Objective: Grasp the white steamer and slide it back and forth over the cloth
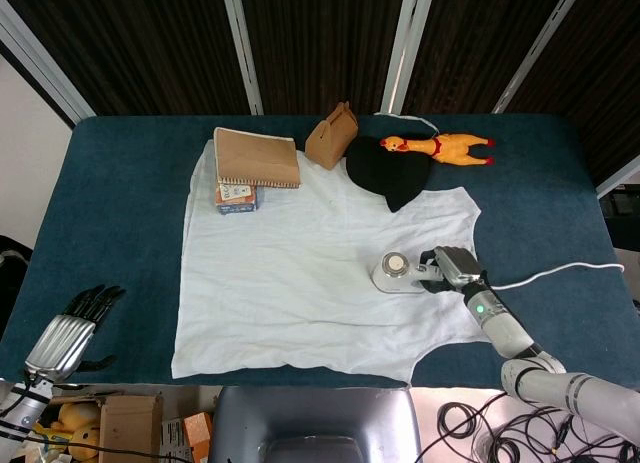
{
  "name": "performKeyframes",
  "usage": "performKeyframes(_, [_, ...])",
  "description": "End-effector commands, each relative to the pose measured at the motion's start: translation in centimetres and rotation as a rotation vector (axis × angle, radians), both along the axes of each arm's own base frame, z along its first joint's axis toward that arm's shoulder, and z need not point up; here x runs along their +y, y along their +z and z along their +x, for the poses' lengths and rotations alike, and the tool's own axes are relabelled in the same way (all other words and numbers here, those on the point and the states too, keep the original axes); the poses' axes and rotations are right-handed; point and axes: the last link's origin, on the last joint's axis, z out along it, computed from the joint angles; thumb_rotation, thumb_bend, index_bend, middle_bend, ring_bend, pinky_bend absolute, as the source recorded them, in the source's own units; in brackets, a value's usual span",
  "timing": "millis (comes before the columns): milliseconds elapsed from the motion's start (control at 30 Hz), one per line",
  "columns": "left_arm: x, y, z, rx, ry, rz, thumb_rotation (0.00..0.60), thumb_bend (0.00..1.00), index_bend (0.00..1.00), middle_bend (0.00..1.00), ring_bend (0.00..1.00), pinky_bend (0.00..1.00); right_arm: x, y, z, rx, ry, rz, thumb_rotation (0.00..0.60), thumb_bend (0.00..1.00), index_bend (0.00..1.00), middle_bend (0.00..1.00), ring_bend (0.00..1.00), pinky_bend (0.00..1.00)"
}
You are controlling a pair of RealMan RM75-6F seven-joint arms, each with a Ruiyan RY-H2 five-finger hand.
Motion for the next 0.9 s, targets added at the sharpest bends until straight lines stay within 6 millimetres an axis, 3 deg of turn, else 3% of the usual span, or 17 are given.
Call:
performKeyframes(33, [0.1, -0.1, 0.0, -0.002, 0.001, -0.003, 0.600, 0.02, 0.05, 0.08, 0.02, 0.11, 3.3, -0.5, 1.1, 0.014, 0.085, 0.069, 0.600, 0.83, 1.00, 1.00, 1.00, 1.00])
performKeyframes(200, [0.1, -0.1, 0.0, -0.005, -0.002, -0.005, 0.600, 0.02, 0.05, 0.08, 0.02, 0.11, 5.5, -0.9, 1.8, 0.009, 0.114, 0.143, 0.600, 0.83, 1.00, 1.00, 1.00, 1.00])
performKeyframes(333, [0.0, 0.0, -0.1, -0.008, 0.000, 0.000, 0.600, 0.02, 0.05, 0.08, 0.02, 0.11, 5.9, -0.8, 2.5, -0.011, 0.129, 0.146, 0.600, 0.83, 1.00, 1.00, 1.00, 1.00])
performKeyframes(633, [0.1, 0.3, -0.3, -0.011, 0.009, 0.001, 0.600, 0.02, 0.05, 0.08, 0.02, 0.11, 1.9, -0.2, 3.4, -0.047, 0.129, -0.017, 0.600, 0.83, 1.00, 1.00, 1.00, 1.00])
performKeyframes(900, [0.2, 0.1, -0.1, -0.007, 0.006, -0.003, 0.600, 0.02, 0.05, 0.08, 0.02, 0.11, -1.4, -2.7, 4.1, -0.012, 0.089, -0.041, 0.600, 0.83, 1.00, 1.00, 1.00, 1.00])
